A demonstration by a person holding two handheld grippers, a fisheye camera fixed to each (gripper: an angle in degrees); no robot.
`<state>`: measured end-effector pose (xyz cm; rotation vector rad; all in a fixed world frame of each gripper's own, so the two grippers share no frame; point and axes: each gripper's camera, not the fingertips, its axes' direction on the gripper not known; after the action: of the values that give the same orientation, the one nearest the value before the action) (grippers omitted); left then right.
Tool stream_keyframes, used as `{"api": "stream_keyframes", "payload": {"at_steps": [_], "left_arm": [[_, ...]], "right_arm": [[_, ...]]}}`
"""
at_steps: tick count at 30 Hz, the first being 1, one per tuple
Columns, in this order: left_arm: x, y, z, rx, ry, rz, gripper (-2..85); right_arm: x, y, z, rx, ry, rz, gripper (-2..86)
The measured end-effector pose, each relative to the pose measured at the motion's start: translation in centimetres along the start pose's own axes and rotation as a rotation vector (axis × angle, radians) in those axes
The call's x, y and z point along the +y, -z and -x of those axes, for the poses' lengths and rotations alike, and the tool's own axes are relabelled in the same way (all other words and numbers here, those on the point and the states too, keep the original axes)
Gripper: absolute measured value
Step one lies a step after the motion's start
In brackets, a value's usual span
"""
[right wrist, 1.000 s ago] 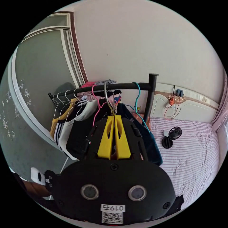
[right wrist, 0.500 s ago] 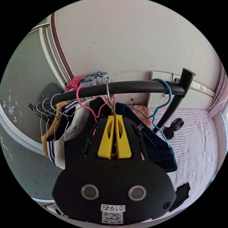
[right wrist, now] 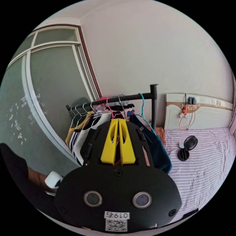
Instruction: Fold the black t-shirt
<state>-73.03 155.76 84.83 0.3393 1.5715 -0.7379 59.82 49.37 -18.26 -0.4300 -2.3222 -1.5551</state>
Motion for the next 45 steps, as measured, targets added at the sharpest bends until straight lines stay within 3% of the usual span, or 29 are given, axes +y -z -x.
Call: {"api": "stream_keyframes", "payload": {"at_steps": [3, 8, 13, 18, 23, 26, 30, 33, 40, 45], "left_arm": [[-2.9, -5.7, -1.6, 0.139, -0.104, 0.073, 1.1], [-8.9, -18.6, -5.9, 0.433, -0.256, 0.286, 0.8], [-15.2, -29.6, -12.1, 0.545, -0.391, 0.385, 0.7], [-20.3, -41.1, -20.1, 0.636, -0.526, 0.49, 0.6], [-23.8, -53.6, -28.6, 0.755, -0.563, 0.596, 0.5], [-25.7, -59.7, -31.3, 0.742, -0.541, 0.629, 0.5], [-28.3, -66.4, -31.5, 0.657, -0.463, 0.66, 0.5], [-30.4, -71.2, -30.1, 0.468, -0.439, 0.665, 0.6], [-34.3, -85.2, -22.2, 0.124, -0.273, 0.67, 0.6], [-37.2, -95.0, -15.6, 0.044, -0.128, 0.613, 0.6]], "right_arm": [[7.5, 9.5, -4.8, -0.008, -0.038, -0.11, -0.8], [23.8, 23.6, -12.3, 0.053, -0.331, -0.241, -0.9], [40.4, 36.2, -12.3, 0.405, -0.637, -0.35, -1.0], [47.9, 43.2, -12.6, 0.562, -0.775, -0.419, -1.0], [51.3, 46.3, -18.9, 0.526, -0.839, -0.421, -1.0], [51.0, 48.2, -24.2, 0.58, -0.829, -0.321, -1.0], [49.0, 49.1, -32.8, 0.769, -0.766, 0.025, -0.9], [47.7, 48.1, -39.0, 0.968, -0.688, 0.271, -0.9], [51.8, 49.3, -53.7, 1.223, -0.974, 0.262, -0.1], [56.2, 50.2, -62.2, 1.161, -1.119, 0.279, 5.2]]}}
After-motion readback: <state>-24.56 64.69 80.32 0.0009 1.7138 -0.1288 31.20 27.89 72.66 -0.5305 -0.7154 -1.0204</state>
